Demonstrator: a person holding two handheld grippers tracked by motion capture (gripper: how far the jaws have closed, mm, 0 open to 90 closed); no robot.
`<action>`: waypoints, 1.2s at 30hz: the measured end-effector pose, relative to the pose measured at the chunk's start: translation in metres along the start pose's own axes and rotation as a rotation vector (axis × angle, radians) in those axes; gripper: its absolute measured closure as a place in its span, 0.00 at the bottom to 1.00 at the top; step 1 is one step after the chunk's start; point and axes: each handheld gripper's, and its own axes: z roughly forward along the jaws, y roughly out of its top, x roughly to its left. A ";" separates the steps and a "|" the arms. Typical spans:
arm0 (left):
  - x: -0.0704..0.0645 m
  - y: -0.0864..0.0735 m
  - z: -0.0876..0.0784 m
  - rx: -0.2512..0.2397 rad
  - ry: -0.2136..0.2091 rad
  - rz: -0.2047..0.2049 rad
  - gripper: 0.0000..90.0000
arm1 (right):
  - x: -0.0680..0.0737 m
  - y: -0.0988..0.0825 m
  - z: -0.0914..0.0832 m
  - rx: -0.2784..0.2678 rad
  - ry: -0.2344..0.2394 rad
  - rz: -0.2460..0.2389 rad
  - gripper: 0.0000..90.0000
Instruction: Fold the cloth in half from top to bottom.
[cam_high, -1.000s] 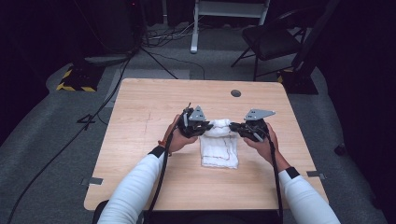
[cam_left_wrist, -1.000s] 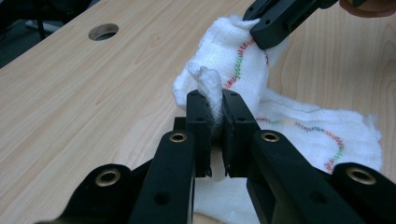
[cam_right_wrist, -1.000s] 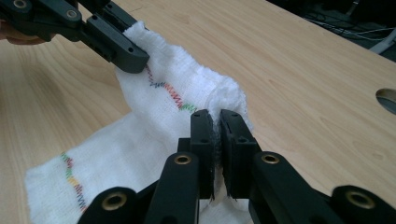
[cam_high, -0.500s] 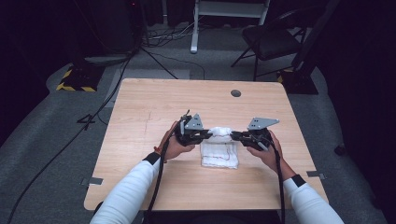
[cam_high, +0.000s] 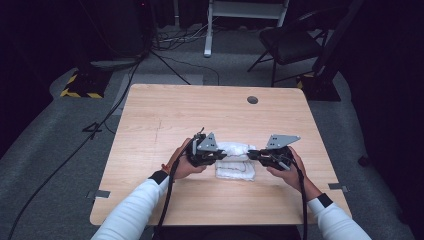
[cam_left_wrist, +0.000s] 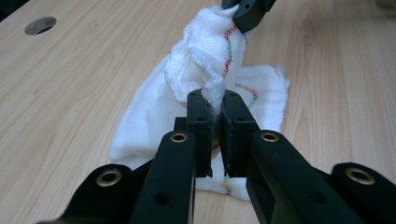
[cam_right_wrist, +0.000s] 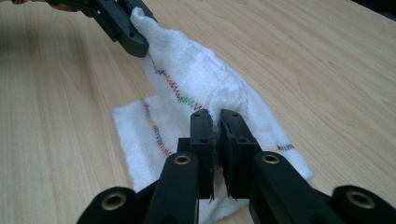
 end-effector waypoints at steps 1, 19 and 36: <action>-0.002 -0.001 0.000 0.005 -0.007 0.007 0.93 | 0.001 -0.001 0.000 0.001 0.005 -0.002 0.94; -0.024 -0.013 0.012 0.112 -0.013 0.079 0.91 | 0.014 -0.022 0.000 0.089 0.053 -0.045 0.93; -0.035 -0.031 0.007 0.162 0.000 0.083 0.76 | 0.014 -0.039 0.000 0.146 0.036 -0.037 0.92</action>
